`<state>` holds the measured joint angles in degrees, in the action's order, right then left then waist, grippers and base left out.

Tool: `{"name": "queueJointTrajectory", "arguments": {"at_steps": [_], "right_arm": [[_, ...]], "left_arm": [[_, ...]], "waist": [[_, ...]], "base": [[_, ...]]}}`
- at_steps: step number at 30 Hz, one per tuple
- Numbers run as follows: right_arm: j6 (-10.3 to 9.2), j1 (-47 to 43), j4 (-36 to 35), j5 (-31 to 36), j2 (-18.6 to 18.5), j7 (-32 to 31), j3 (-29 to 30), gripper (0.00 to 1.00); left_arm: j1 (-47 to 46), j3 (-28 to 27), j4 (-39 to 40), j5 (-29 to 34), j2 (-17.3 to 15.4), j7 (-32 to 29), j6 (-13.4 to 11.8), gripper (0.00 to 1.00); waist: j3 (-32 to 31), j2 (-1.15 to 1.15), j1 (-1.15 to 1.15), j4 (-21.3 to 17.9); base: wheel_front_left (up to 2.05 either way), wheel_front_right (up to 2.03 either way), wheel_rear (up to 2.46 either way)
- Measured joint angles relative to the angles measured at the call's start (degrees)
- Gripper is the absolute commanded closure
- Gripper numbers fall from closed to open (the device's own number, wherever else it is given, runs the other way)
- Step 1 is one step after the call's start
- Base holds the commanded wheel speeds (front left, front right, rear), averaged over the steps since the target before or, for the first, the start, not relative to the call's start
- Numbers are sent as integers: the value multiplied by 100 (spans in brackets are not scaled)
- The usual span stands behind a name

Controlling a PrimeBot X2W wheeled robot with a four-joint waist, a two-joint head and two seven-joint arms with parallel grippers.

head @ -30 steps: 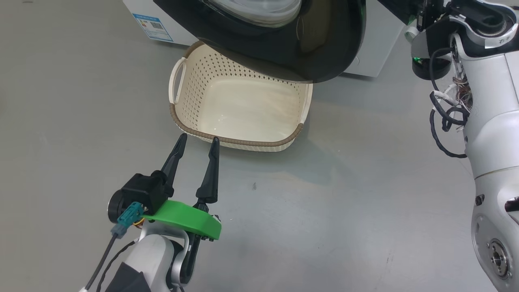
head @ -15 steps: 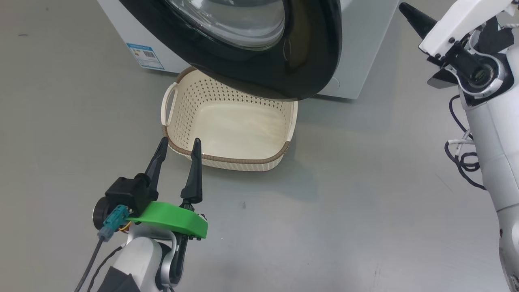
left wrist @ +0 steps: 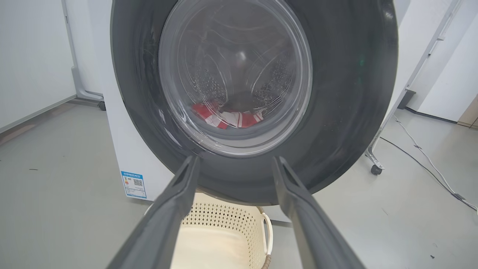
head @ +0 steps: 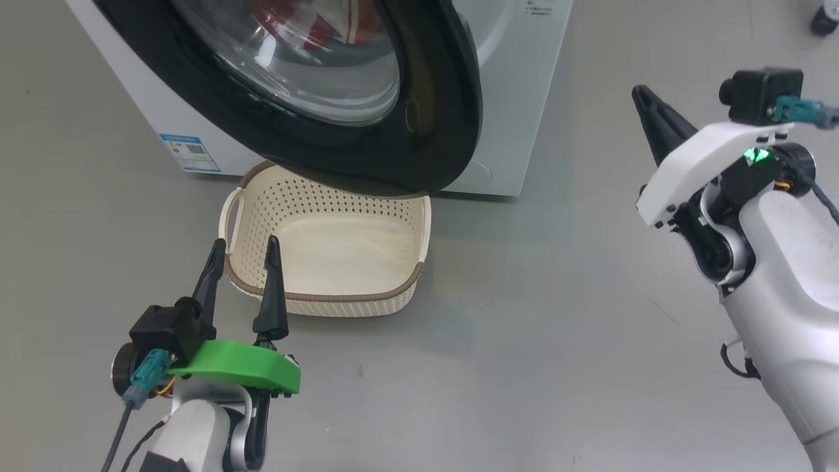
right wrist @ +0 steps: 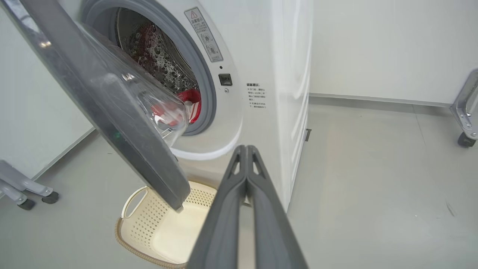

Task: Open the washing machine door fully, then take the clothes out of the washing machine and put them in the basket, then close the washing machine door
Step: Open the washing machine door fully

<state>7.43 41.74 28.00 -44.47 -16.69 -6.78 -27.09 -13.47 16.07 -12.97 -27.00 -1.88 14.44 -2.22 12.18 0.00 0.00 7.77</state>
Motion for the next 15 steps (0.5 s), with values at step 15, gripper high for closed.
{"name": "queueJointTrajectory", "arguments": {"at_steps": [15], "right_arm": [[-233, -1706, -249, 446, -109, 1987, 276, 100]], "left_arm": [[394, -162, 33, 55, -2, 0, 53, 0]], "waist": [[-387, 0, 0, -512]], "base": [[0, 0, 0]]}}
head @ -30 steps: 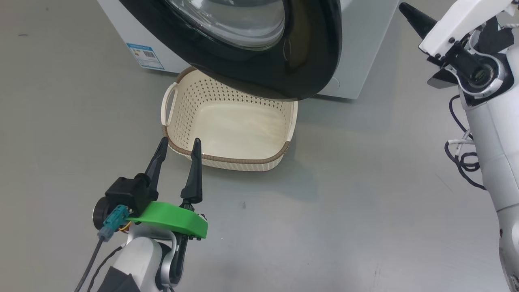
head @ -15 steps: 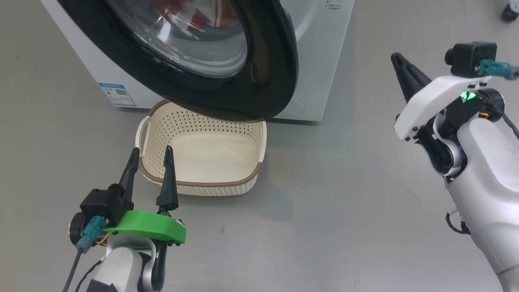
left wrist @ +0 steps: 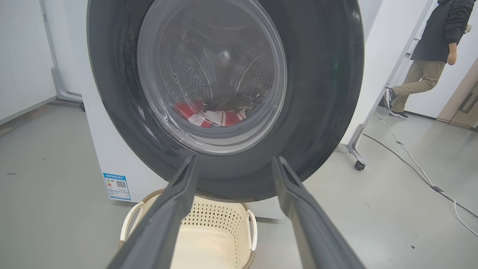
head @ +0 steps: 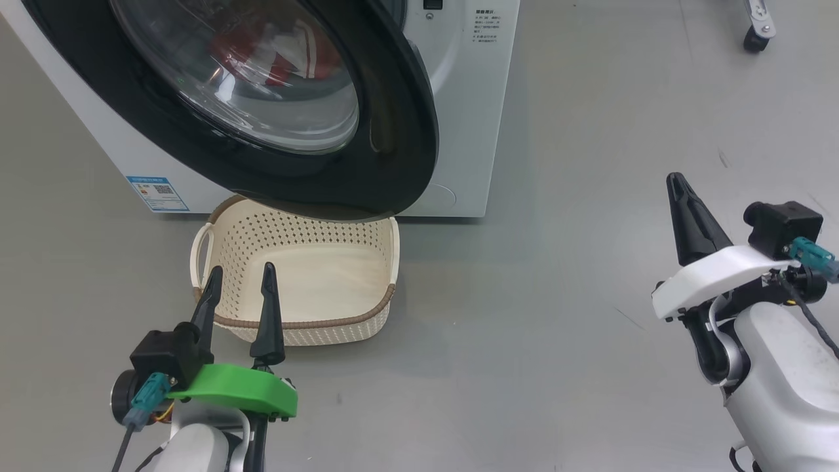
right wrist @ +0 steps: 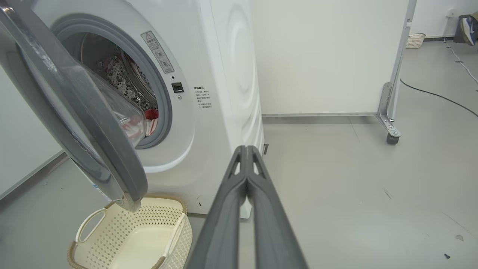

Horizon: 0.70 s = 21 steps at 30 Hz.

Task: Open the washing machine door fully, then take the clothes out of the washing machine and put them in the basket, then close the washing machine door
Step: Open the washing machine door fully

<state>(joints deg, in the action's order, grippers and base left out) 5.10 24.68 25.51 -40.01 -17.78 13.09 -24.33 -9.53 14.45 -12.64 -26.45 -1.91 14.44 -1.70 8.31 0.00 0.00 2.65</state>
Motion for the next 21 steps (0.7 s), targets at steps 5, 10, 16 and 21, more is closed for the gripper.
{"name": "queueJointTrajectory", "arguments": {"at_steps": [5, 10, 16, 21], "right_arm": [[-175, -270, -115, 100, 71, 143, 159, 0], [-275, -548, -231, 115, 142, 142, 274, 0], [-325, -777, -385, 186, 211, 142, 320, 0], [-326, -821, -544, 241, 252, 141, 372, 0]], "left_arm": [[105, -4, 0, 35, -1, 0, 30, 0], [225, 40, -19, 87, -3, 0, 49, 0], [314, 51, -22, 86, -4, 0, 52, 0], [316, 46, -16, 86, -4, 0, 52, 0]], "waist": [[-57, 0, 0, -24], [-111, 0, 0, -28], [-146, 0, 0, -20], [-160, 0, 0, -9]], "base": [[0, 0, 0], [0, 0, 0], [0, 0, 0], [0, 0, 0]]}}
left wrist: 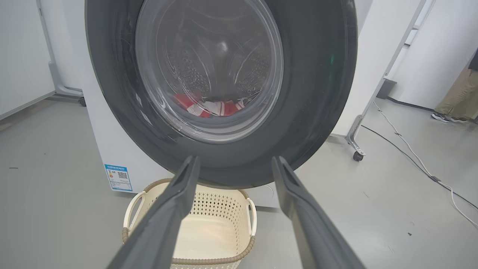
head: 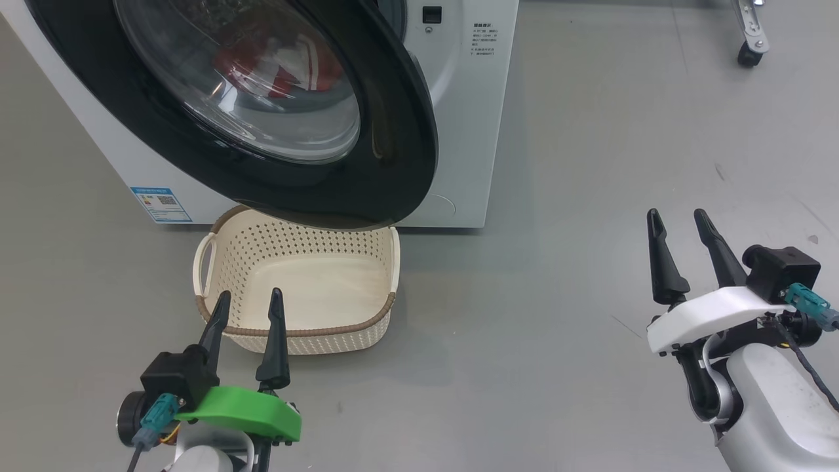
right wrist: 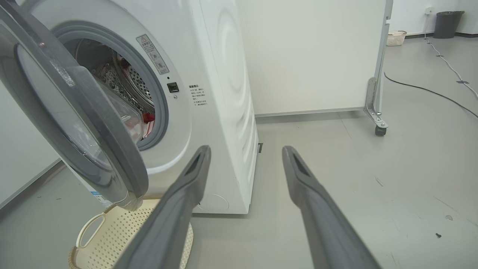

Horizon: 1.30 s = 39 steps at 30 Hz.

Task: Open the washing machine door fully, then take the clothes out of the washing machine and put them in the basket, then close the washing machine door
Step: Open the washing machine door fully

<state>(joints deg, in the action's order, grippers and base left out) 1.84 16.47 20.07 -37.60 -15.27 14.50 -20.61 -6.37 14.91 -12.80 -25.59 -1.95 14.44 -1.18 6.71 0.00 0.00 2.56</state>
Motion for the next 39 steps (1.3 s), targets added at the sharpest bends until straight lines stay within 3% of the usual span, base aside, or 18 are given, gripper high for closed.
{"name": "queueJointTrajectory", "arguments": {"at_steps": [39], "right_arm": [[-38, -468, -600, 490, 185, 0, 419, 0]], "left_arm": [[21, -27, 52, 0, -1, 0, 5, 0]], "waist": [[73, 0, 0, 70]], "base": [[0, 0, 0]]}}
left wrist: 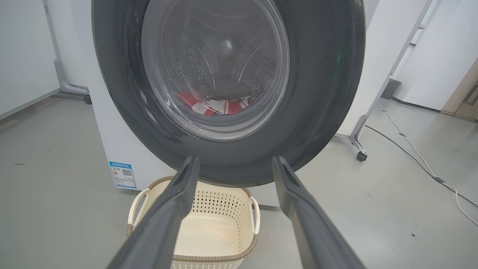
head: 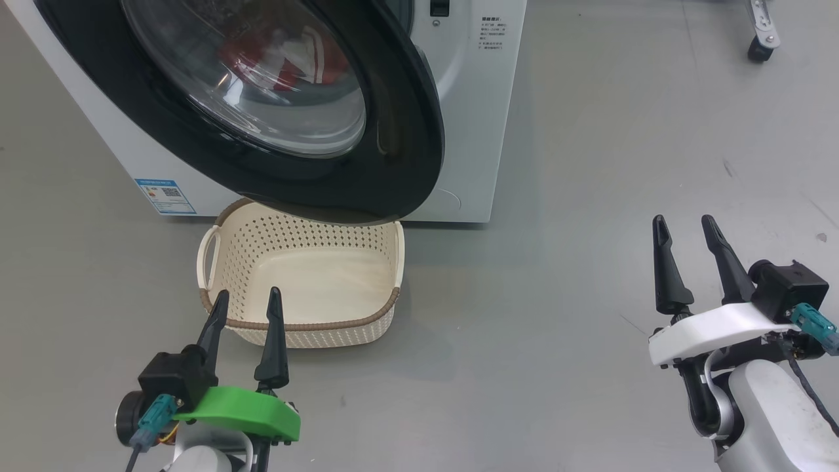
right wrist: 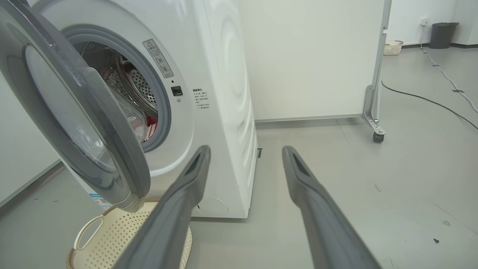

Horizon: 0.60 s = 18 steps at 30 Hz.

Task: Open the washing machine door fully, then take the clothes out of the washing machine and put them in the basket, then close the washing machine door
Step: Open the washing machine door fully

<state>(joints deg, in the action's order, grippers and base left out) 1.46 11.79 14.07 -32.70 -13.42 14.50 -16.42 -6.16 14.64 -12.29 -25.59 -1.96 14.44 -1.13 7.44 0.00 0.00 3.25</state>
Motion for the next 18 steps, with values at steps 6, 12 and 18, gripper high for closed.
{"name": "queueJointTrajectory", "arguments": {"at_steps": [6, 12, 18], "right_arm": [[29, 3, -79, 57, -15, 0, 0, 0], [110, 170, -79, 67, -85, -9, -77, 0], [202, 625, -79, 47, -148, -222, -64, 0]], "left_arm": [[-1, 16, 65, 1, 0, 0, 0, 0], [-5, 44, 129, 1, -1, 0, 23, 0], [-58, 193, 160, 1, -2, 0, 53, 0]], "waist": [[116, 0, 0, 17], [263, 0, 0, 40], [474, 0, 0, 99]], "base": [[0, 0, 0], [0, 0, 0], [0, 0, 0]]}}
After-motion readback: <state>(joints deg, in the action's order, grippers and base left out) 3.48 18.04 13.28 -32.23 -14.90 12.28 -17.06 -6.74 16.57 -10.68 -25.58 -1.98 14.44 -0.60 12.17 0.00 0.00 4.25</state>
